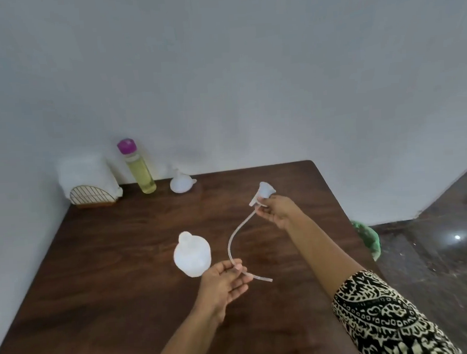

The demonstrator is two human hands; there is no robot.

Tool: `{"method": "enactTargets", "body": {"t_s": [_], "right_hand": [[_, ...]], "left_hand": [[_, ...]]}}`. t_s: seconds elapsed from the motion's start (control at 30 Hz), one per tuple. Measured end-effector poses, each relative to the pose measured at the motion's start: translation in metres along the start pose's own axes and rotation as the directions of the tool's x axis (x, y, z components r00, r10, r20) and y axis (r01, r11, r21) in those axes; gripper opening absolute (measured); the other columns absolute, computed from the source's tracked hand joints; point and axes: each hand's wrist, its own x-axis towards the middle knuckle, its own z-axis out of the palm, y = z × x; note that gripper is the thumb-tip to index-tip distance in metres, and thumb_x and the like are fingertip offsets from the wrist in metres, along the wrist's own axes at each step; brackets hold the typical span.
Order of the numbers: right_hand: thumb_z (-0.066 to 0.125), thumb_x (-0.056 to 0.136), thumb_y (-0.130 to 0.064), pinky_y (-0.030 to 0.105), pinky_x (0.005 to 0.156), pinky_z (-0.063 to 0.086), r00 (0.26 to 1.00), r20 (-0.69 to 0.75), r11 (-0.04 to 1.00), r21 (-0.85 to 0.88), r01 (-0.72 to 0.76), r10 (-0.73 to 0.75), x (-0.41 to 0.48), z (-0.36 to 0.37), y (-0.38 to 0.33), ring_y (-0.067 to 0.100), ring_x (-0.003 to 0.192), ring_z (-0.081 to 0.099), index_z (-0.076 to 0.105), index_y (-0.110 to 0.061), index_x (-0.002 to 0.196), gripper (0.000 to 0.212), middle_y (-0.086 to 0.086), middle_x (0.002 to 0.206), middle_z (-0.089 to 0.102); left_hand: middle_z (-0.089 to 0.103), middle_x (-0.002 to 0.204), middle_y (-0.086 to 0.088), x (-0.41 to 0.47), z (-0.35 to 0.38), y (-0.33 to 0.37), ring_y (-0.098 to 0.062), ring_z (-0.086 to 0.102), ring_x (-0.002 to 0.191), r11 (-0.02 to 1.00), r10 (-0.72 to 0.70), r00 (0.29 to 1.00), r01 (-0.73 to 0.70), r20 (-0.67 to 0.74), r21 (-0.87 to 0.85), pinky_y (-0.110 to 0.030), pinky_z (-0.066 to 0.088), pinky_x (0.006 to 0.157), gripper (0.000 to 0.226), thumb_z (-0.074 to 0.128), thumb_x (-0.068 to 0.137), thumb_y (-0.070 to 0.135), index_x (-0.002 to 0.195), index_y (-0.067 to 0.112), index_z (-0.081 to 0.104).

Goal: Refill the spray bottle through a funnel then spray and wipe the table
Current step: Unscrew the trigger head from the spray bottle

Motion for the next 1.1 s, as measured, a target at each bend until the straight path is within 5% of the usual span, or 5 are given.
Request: {"method": "enactTargets", "body": {"t_s": [0.2,0.57,0.8,0.93,1.1], "right_hand": [[0.056,0.091,0.004,0.022,0.055,0.056,0.985,0.03,0.981,-0.096,-0.167,0.171,0.01,-0.056,0.041,0.016,0.071,0.058,0.051,-0.001,0.109,0.02,0.01,0.083,0.06],[0.035,0.096,0.0,0.048,0.086,0.048,0.966,0.062,0.967,-0.041,-0.25,0.252,0.025,-0.061,0.057,0.023,0.078,0.06,0.043,-0.007,0.117,0.023,0.012,0.089,0.057],[0.049,0.09,-0.006,0.034,0.067,0.056,0.99,-0.073,0.941,-0.309,-0.14,0.123,0.038,-0.051,0.067,0.017,0.073,0.059,0.046,-0.007,0.124,0.034,0.011,0.103,0.06],[0.059,0.083,-0.014,0.038,0.068,0.059,0.995,-0.096,0.792,-0.609,-0.038,-0.026,0.043,-0.048,0.068,0.02,0.076,0.061,0.042,-0.015,0.118,0.038,0.009,0.106,0.059],[0.058,0.088,-0.034,0.037,0.056,0.058,0.985,0.14,0.394,-0.903,0.169,-0.102,0.042,-0.048,0.061,0.027,0.091,0.063,0.045,-0.02,0.128,0.045,0.004,0.122,0.055]], "left_hand": [[0.07,0.078,-0.01,0.008,0.022,-0.059,-0.014,0.072,0.061,0.978,-0.201,0.977,0.196,-0.066,-0.071,-0.023,0.056,0.051,0.01,0.053,0.095,-0.001,0.095,0.002,0.063],[0.072,0.078,-0.01,0.004,0.046,-0.083,-0.016,0.072,0.065,0.972,-0.214,0.967,0.198,-0.137,-0.122,-0.025,0.057,0.055,0.011,0.055,0.093,-0.002,0.097,0.002,0.064],[0.07,0.078,-0.01,0.007,0.052,-0.089,-0.015,0.072,0.064,0.968,-0.236,0.961,0.218,-0.146,-0.127,-0.024,0.056,0.056,0.011,0.054,0.094,-0.001,0.098,0.002,0.064],[0.07,0.079,-0.009,0.009,0.054,-0.091,-0.015,0.072,0.064,0.967,-0.244,0.958,0.229,-0.153,-0.113,-0.025,0.055,0.057,0.011,0.054,0.095,0.0,0.096,0.004,0.064],[0.071,0.081,-0.009,0.01,0.056,-0.096,-0.017,0.072,0.069,0.974,-0.227,0.959,0.221,-0.172,-0.056,-0.025,0.055,0.06,0.01,0.055,0.094,0.001,0.096,0.004,0.064]]}}
